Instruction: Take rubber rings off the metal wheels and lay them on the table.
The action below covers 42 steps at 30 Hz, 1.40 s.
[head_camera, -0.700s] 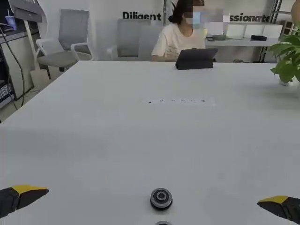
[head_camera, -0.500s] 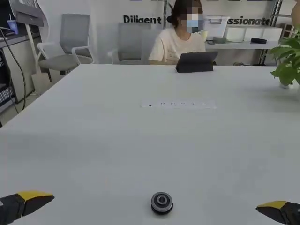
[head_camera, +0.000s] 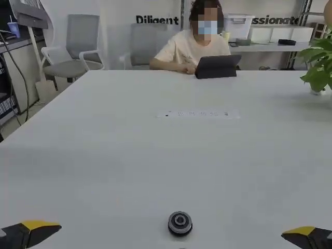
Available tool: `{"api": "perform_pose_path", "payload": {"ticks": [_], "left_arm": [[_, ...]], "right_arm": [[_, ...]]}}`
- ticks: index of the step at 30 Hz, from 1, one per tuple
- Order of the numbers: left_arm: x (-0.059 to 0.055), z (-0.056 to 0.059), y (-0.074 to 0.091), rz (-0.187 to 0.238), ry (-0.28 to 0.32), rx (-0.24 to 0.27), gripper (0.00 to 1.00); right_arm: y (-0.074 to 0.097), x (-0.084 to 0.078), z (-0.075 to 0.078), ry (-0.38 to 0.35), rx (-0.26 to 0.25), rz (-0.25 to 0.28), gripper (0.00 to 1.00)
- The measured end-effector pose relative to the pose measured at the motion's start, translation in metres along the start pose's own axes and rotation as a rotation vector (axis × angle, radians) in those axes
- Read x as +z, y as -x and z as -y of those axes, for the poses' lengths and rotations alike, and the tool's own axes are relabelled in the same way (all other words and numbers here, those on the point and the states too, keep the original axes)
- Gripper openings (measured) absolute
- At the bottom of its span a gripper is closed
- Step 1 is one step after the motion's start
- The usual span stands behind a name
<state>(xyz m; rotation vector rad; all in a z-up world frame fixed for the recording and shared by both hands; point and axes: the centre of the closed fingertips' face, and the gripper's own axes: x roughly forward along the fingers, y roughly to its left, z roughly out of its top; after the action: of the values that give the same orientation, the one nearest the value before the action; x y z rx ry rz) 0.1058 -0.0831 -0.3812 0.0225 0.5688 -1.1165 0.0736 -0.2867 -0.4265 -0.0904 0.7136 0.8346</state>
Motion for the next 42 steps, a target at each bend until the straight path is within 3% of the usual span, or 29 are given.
{"api": "perform_pose_path", "payload": {"ticks": [2, 14, 26, 42], "left_arm": [[-0.0010, -0.0002, -0.0008, 0.002, 0.016, -0.002, 0.98], [-0.0020, -0.0051, 0.0005, 0.017, 0.066, 0.021, 0.98], [-0.0075, -0.0069, -0.0001, -0.010, 0.076, 0.029, 0.97], [-0.0075, -0.0058, 0.0004, -0.008, 0.071, 0.030, 0.96]], "right_arm": [[-0.0007, -0.0030, -0.0010, -0.004, 0.000, -0.015, 0.91], [-0.0047, -0.0010, -0.0078, -0.059, 0.048, 0.016, 0.95], [-0.0055, -0.0018, -0.0048, -0.076, 0.033, 0.020, 0.95], [-0.0052, -0.0015, -0.0065, -0.076, 0.031, 0.022, 0.94]]}}
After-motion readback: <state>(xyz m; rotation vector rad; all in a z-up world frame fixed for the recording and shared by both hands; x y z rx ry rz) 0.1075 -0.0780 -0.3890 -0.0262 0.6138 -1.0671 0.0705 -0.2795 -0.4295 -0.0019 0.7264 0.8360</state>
